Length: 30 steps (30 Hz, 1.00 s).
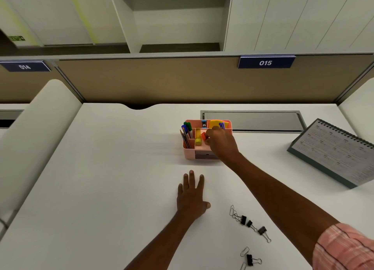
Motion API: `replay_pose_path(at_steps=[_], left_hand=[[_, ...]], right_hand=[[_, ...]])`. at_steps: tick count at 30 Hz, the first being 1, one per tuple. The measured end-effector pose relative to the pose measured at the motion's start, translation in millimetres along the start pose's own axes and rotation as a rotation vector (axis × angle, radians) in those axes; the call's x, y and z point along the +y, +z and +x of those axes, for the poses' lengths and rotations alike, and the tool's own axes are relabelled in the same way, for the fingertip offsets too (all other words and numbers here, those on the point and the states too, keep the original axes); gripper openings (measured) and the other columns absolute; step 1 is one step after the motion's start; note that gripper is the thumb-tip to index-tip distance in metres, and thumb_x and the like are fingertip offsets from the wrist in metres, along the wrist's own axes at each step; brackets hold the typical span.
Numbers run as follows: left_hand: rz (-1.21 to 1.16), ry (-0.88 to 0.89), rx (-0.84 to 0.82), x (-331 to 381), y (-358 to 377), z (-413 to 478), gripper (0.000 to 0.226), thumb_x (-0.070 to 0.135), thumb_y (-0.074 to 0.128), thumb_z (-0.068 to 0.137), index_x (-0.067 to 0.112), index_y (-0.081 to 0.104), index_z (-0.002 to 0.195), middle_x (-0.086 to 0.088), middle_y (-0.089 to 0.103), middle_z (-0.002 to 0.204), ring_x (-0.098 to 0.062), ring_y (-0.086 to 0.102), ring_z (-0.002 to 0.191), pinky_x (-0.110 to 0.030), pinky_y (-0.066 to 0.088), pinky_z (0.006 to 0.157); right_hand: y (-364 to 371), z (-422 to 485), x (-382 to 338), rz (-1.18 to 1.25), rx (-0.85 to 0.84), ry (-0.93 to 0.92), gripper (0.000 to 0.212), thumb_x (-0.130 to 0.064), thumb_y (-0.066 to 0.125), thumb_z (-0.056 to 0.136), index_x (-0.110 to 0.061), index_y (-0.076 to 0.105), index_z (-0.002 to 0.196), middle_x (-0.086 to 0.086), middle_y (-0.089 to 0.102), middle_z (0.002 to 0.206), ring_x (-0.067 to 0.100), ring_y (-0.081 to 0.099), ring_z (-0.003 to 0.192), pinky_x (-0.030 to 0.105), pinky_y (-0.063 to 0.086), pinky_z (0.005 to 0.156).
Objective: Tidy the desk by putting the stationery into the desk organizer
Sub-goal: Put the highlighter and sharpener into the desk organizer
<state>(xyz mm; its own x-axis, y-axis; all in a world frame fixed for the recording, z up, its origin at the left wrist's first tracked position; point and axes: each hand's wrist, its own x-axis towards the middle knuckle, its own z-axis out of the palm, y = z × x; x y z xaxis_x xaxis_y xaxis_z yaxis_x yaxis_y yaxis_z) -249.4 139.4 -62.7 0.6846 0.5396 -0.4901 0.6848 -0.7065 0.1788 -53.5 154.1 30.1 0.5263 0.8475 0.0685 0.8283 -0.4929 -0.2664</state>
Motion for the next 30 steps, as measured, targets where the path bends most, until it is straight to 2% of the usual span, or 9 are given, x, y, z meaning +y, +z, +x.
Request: replay_pose_path(at_steps=[3, 21, 30], left_hand=[[-0.005, 0.020, 0.009, -3.7, 3.3, -1.6, 0.105, 0.056, 0.063, 0.096, 0.032, -0.012, 0.165, -0.008, -0.028, 0.171, -0.032, -0.021, 0.159, -0.052, 0.003, 0.129], [-0.017, 0.022, 0.067, -5.7, 9.1, 0.8, 0.105, 0.058, 0.066, 0.094, 0.032, -0.007, 0.166, -0.007, -0.022, 0.173, -0.033, -0.017, 0.160, -0.050, 0.003, 0.129], [-0.036, 0.006, 0.079, -2.0, 8.4, -2.5, 0.104, 0.054, 0.067, 0.095, 0.033, -0.007, 0.166, -0.007, -0.022, 0.173, -0.032, -0.017, 0.160, -0.049, 0.002, 0.129]], right_hand=[[0.5, 0.7, -1.6, 0.007, -0.003, 0.011, 0.034, -0.030, 0.073, 0.094, -0.012, 0.072, 0.122, 0.012, 0.071, 0.123, 0.031, 0.070, 0.107, 0.041, 0.056, 0.093], [6.5, 8.5, -2.8, 0.024, 0.043, 0.050, 0.036, -0.025, 0.070, 0.097, -0.014, 0.066, 0.131, 0.011, 0.069, 0.128, 0.030, 0.068, 0.113, 0.045, 0.056, 0.096], [12.6, 9.5, -5.9, 0.068, 0.118, 0.076, 0.036, -0.020, 0.067, 0.098, -0.012, 0.062, 0.133, 0.011, 0.073, 0.121, 0.028, 0.071, 0.105, 0.041, 0.058, 0.088]])
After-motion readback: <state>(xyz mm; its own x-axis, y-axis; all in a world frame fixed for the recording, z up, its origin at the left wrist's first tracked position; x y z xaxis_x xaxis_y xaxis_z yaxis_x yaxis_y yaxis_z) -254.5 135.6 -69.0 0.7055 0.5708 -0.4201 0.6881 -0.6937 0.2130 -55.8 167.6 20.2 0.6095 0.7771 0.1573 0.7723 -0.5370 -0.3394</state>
